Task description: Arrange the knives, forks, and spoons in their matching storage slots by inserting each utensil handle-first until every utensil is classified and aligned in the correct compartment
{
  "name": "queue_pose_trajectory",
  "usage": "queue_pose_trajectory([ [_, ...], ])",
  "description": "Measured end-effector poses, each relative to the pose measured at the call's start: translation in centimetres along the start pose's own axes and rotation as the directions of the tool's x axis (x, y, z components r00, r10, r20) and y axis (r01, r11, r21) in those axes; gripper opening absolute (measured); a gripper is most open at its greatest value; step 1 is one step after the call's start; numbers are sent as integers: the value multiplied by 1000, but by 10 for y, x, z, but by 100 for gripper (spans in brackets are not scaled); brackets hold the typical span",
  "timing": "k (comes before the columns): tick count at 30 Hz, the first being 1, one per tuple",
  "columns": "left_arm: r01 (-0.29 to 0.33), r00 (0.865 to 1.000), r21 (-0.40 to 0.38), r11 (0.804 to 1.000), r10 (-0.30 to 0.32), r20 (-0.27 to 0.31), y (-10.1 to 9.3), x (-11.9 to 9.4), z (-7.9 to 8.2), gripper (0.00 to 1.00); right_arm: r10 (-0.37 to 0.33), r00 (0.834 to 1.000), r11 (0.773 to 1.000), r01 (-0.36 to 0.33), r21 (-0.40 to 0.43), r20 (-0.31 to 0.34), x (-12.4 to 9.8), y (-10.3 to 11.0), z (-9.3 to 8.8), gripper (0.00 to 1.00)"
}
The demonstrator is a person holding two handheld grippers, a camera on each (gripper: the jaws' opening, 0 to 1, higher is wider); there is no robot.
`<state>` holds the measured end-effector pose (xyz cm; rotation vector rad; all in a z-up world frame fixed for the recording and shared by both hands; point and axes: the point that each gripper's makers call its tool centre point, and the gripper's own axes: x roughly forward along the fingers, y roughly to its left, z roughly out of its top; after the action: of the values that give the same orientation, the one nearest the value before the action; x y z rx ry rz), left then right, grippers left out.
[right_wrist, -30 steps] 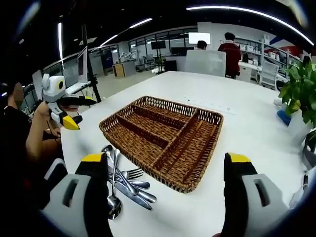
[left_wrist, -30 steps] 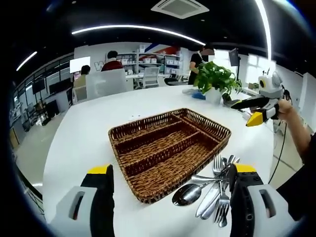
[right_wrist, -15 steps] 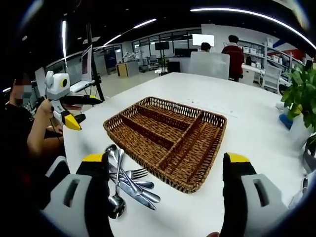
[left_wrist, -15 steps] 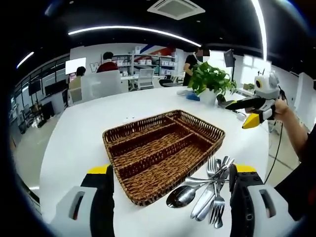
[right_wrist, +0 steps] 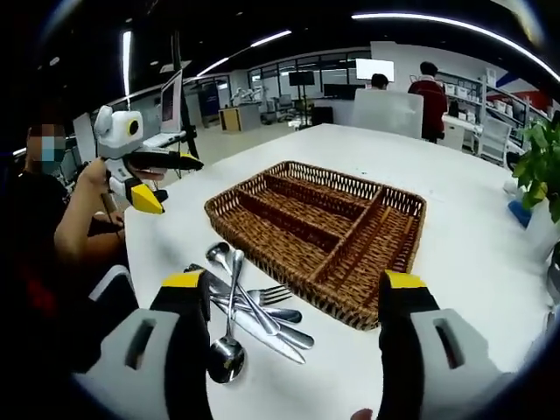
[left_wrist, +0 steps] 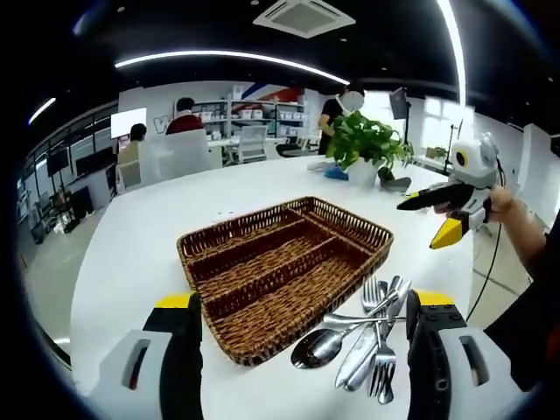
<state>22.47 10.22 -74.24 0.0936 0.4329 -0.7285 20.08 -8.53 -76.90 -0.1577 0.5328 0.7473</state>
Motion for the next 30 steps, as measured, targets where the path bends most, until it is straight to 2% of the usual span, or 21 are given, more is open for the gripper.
queue_pose_trajectory([
  [11, -10, 1000, 13, 1000, 10, 18, 4, -1, 3, 98, 84, 996, 996, -85, 6, 37, 20, 36, -26, 55],
  [14, -5, 1000, -1, 1000, 5, 31, 4, -4, 5, 98, 127, 988, 990, -131, 45, 86, 23, 47, -27, 51],
  [17, -14, 999, 5, 1000, 14, 32, 5, -5, 5, 98, 133, 987, 989, -138, 50, 91, 26, 49, -31, 46],
  [23, -20, 999, 5, 1000, 20, 32, 6, -5, 3, 98, 149, 987, 986, -153, 59, 63, 36, 59, -51, 40],
  [25, -21, 999, 5, 1000, 21, 34, 6, -5, 3, 98, 136, 989, 990, -138, 39, 53, 39, 61, -58, 35],
  [30, -20, 999, 5, 1000, 20, 33, 4, -4, 2, 97, 126, 990, 992, -127, 9, 64, 44, 69, -67, 29],
])
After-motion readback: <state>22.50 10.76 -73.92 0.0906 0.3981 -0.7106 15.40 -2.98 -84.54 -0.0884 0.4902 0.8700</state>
